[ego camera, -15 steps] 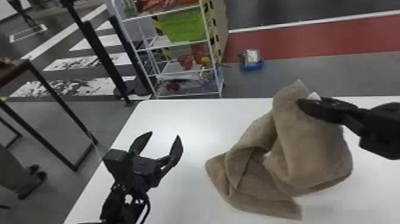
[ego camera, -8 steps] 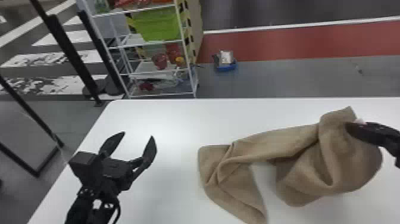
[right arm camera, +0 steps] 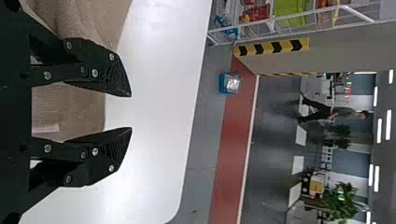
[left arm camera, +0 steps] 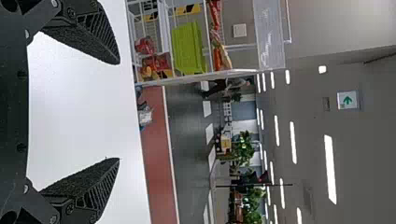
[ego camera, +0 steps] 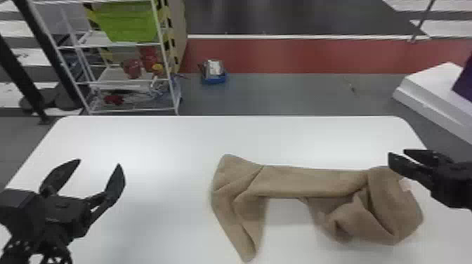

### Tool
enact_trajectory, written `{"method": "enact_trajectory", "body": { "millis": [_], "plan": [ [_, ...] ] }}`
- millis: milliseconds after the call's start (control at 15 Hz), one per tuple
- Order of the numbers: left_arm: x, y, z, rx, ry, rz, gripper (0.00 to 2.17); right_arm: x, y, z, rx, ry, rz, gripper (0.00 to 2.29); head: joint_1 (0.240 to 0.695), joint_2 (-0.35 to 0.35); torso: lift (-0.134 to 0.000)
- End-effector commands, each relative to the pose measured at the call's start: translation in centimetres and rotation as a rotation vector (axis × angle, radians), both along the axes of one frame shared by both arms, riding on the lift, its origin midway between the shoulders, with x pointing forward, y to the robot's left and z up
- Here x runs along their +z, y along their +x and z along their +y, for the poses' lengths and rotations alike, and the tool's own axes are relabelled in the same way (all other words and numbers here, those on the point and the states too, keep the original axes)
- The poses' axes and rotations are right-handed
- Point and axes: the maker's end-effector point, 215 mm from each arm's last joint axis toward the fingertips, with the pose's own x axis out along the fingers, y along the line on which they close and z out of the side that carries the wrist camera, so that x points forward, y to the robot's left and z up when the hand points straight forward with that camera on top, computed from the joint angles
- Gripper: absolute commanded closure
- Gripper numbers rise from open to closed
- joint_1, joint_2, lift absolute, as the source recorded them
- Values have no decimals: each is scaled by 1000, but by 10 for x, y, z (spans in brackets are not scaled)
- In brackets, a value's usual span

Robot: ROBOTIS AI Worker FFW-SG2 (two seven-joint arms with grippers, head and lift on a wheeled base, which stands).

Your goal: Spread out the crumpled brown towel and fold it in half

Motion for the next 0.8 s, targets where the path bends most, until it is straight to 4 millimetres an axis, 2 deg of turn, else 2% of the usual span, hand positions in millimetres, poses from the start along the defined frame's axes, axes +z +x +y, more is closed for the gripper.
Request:
{"method": "enact_trajectory", "body": {
  "millis": [0, 133, 267, 333, 467, 600, 733],
  "plan": [
    [-1, -4, -2, -2, 2, 5, 164, 3, -1, -16, -10, -16, -41, 46, 695, 2, -124],
    [-3, -7, -7, -9, 2, 7, 164, 8, -4, -20, -7, -31, -95, 49, 695, -23, -124],
    [0, -10, -12, -19, 10, -7, 164, 16, -17, -20, -3, -6, -150, 49, 695, -34, -124],
    [2, -12, -13, -22, 14, -12, 164, 10, -27, -26, -9, 23, -135, 63, 695, -38, -124],
    [5, -13, -14, -25, 18, -19, 164, -6, -35, -39, -1, 111, -113, 83, 695, -49, -124],
    [4, -14, -14, -24, 17, -18, 164, -7, -27, -42, 70, 307, -147, 97, 695, -57, -124],
    [-1, -15, -17, -25, 13, -11, 164, -18, -12, -41, 137, 427, -150, 151, 695, -63, -124]
  ]
}}
